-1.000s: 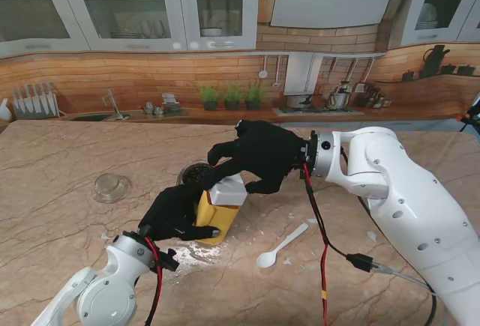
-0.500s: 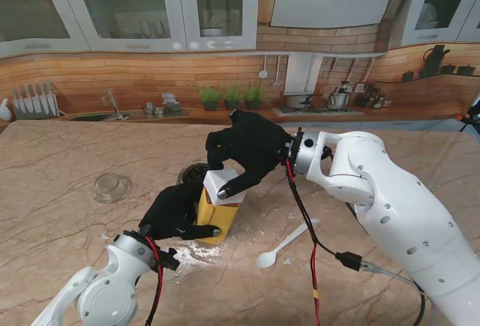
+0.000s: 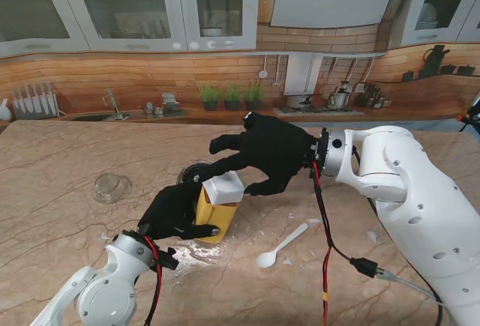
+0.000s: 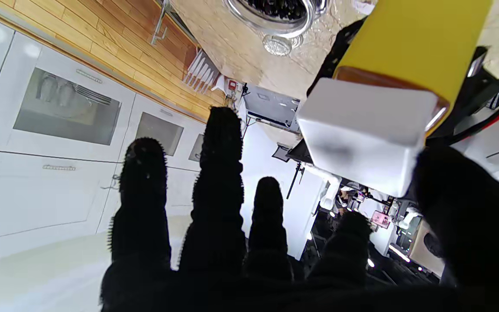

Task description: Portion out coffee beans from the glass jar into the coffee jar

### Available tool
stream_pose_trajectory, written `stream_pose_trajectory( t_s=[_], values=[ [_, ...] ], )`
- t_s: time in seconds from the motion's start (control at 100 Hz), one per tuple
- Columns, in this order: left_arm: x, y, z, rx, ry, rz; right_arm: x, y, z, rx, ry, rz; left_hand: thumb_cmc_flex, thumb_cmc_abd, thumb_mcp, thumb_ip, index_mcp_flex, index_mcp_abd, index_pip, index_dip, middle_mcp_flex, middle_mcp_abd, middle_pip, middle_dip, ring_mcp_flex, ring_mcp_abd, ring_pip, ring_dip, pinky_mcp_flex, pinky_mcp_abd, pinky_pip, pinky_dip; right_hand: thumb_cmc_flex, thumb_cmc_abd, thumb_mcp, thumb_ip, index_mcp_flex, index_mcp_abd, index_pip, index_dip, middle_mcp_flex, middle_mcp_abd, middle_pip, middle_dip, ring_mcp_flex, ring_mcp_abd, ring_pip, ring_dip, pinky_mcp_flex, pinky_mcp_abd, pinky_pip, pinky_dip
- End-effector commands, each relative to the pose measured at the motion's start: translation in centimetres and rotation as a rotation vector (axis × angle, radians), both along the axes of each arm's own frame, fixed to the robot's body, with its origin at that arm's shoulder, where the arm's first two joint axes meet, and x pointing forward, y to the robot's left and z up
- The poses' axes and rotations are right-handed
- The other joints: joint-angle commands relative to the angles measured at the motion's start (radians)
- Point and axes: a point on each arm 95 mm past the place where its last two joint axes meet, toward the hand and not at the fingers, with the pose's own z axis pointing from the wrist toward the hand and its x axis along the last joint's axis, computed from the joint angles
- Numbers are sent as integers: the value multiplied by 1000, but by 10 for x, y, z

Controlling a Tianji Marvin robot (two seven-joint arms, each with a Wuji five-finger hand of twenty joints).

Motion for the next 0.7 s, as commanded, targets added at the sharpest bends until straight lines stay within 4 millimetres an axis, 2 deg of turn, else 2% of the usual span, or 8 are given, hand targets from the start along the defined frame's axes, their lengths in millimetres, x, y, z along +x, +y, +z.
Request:
stream_pose_trajectory(
  t_s=[0.0,0.14,0.22,0.29,0.4,0.63,0.67,0.69],
  values=[
    [-2,-1,-1,-8,4,-1,4,-6,-1,-20,-8,-12,168,161,435,224,97,-248,230,78,132,-112,145,34,-7,17,-5,-3,15,-59,114,15,19,-82,211,-48,4,-22,-13,-38,-71,-11,33,-10,-8,-31,-19,-15,4,-8,-17,-9],
    [-2,-2,-1,-8,5,-4,6,-7,-4,-46,-28,3,168,161,434,224,96,-248,230,78,132,-114,146,34,-7,15,-5,-3,15,-59,114,14,102,-211,317,-102,2,-22,-3,-15,-81,-24,69,-17,1,-49,-26,-26,22,-21,-31,-23],
    [-3,-2,-1,-9,6,-6,9,-6,-6,-68,-58,14,168,160,435,225,97,-247,230,78,133,-112,146,34,-7,16,-5,-3,15,-59,114,14,140,-301,308,-136,1,-22,-1,2,-80,-29,94,-18,16,-61,-26,-30,44,-34,-28,-30],
    [-3,-2,0,-8,4,-9,13,-2,-10,-65,-60,24,166,163,433,223,96,-249,230,78,132,-114,146,34,-7,14,-5,-3,15,-59,114,14,182,-342,255,-161,-11,-21,27,107,-74,-43,132,-26,34,-70,-21,-33,64,-43,-18,-47],
    [-3,-3,-1,-7,5,-12,19,4,-16,-27,-78,56,166,161,433,224,97,-247,230,78,132,-116,146,34,-7,15,-5,-3,15,-60,114,15,210,-346,183,-185,-39,-23,164,322,-28,-81,190,-6,68,-89,-7,-36,99,-57,-2,-65],
    [-3,-3,-1,-7,8,-9,22,20,-21,53,-35,92,166,161,433,223,96,-248,230,78,133,-114,146,34,-7,15,-5,-3,15,-59,114,15,203,-254,126,-208,328,-70,392,481,154,-180,232,4,170,-122,44,-26,157,-79,28,-90],
    [-3,-3,-1,-6,8,-9,22,23,-20,64,-30,100,166,160,433,223,97,-248,230,78,132,-115,146,34,-7,15,-5,-3,15,-59,114,15,194,-231,118,-206,361,-78,448,487,183,-188,233,6,189,-126,52,-23,168,-83,32,-96],
    [-3,-3,-1,-6,9,-9,22,24,-20,69,-25,101,166,160,434,224,97,-248,230,78,133,-115,146,34,-7,15,-5,-3,15,-59,114,15,186,-224,110,-205,380,-88,530,443,205,-190,233,14,197,-124,54,-20,169,-80,36,-105]
  ],
)
